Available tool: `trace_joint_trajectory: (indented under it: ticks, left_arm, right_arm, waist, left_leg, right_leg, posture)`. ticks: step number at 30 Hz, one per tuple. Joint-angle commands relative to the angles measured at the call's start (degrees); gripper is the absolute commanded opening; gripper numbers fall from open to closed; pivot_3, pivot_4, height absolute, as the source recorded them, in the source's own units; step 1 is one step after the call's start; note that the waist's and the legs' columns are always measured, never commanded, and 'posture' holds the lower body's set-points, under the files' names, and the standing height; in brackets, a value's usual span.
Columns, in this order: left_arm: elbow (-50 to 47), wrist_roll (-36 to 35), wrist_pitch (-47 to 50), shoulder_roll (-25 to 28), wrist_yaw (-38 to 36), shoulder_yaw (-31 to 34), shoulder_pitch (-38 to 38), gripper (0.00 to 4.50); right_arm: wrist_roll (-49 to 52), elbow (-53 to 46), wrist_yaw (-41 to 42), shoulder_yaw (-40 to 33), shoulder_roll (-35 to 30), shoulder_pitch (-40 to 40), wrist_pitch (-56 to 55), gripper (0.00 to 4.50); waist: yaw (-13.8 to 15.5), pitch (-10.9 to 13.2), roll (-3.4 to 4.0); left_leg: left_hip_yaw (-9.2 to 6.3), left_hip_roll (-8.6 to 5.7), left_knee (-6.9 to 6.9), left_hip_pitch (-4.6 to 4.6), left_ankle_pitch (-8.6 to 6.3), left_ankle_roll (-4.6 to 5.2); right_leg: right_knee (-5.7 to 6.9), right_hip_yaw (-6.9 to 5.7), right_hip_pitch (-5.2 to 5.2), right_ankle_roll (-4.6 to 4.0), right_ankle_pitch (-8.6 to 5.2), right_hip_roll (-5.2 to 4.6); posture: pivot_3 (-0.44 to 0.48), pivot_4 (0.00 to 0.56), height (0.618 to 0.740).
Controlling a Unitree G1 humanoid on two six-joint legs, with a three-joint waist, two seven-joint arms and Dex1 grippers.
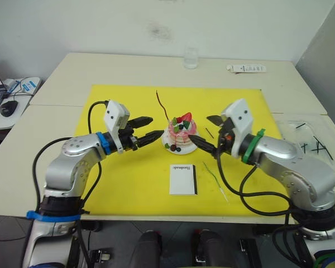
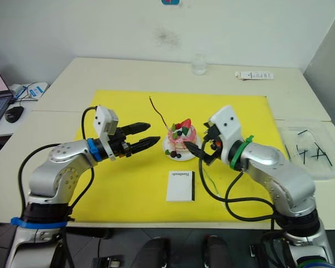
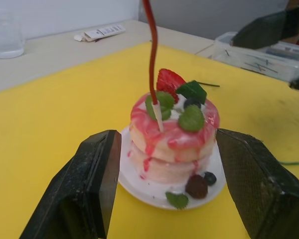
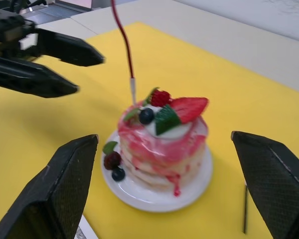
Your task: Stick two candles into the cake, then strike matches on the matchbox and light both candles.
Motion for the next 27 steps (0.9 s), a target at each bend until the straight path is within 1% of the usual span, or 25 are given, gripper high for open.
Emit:
trace_joint_trajectory:
  ticks: [1, 4, 8, 13, 18, 22, 25, 27]
  left_arm:
    - [-7.85, -3.8, 1.84, 1.4, -0.55, 1.8, 2.41, 3.72]
    - [-13.49, -6.17, 3.5, 1.9, -0.4, 1.27, 4.66, 4.48]
    - [-17.87, -6.05, 2.36, -0.16, 1.26, -2.0, 3.28, 4.48]
    - [-17.62, -5.28, 1.02, -3.34, 2.14, -5.51, -0.84, 4.48]
    - [-17.81, -5.66, 0.58, -3.38, 2.04, -6.09, -0.52, 4.48]
    - [-19.5, -7.04, 1.05, -1.79, 1.17, -5.12, 1.94, 4.48]
    - [-21.08, -8.05, 0.75, 0.39, -0.79, -4.33, 4.89, 4.48]
    - [-22.84, -7.92, -0.71, 2.58, -3.45, -4.46, 7.83, 4.48]
  right_arm:
    - [0.66, 0.48, 2.36, -4.22, -2.36, 1.38, -1.62, 4.5]
    - [-0.24, 2.76, 4.11, -5.62, -4.89, 3.3, -2.94, 4.5]
    - [-2.58, 9.11, 5.8, -6.38, -7.58, 4.93, -5.21, 4.5]
    - [-7.39, 18.66, 7.11, -4.37, -10.24, 4.02, -9.11, 4.5]
    - [-9.34, 23.8, 8.73, -3.83, -10.23, 1.67, -11.37, 4.5]
    - [-7.21, 20.84, 12.32, -4.49, -11.72, 2.45, -9.32, 4.5]
    - [-0.6, 12.62, 19.84, -4.72, -14.77, 6.61, -5.88, 4.5]
    - [3.95, 6.36, 23.13, -5.47, -16.8, 11.21, -3.15, 4.5]
  waist:
    - [0.01, 0.0, 0.0]
    - [0.0, 0.0, 0.0]
    - [0.06, 0.0, 0.0]
    - [0.09, 0.0, 0.0]
    - [-0.25, 0.0, 0.0]
    - [-0.21, 0.0, 0.01]
    - [-0.03, 0.0, 0.01]
    - [0.03, 0.0, 0.01]
  left_leg:
    - [0.0, 0.0, 0.0, 0.0, 0.0, 0.0]
    - [0.01, 0.01, 0.0, 0.01, 0.0, 0.0]
    - [0.02, -0.01, 0.01, 0.04, 0.0, 0.0]
    - [0.05, -0.08, 0.07, 0.08, 0.0, 0.0]
    - [0.15, -0.02, 0.04, 0.11, 0.0, 0.0]
    - [0.07, 0.06, 0.0, 0.1, 0.0, 0.0]
    - [0.06, 0.05, 0.0, 0.08, 0.0, 0.0]
    - [0.05, 0.05, 0.0, 0.08, 0.0, 0.0]
  right_leg:
    - [0.0, 0.0, 0.0, 0.0, 0.0, 0.0]
    - [0.0, 0.01, 0.0, -0.01, 0.0, 0.01]
    - [0.02, 0.01, 0.02, -0.03, 0.02, 0.02]
    - [0.01, 0.05, 0.09, -0.01, 0.07, 0.11]
    - [-0.01, 0.23, 0.08, 0.0, 0.07, 0.13]
    - [-0.03, 0.15, 0.06, -0.03, 0.05, 0.21]
    - [-0.05, 0.14, 0.05, -0.02, 0.05, 0.21]
    - [-0.09, 0.13, 0.07, -0.02, 0.04, 0.19]
  posture:
    - [0.0, 0.15, 0.74]
    - [0.0, 0.15, 0.74]
    - [0.0, 0.15, 0.74]
    - [0.0, 0.15, 0.74]
    - [0.0, 0.15, 0.74]
    - [0.0, 0.15, 0.74]
    - [0.0, 0.15, 0.74]
    - [0.0, 0.15, 0.74]
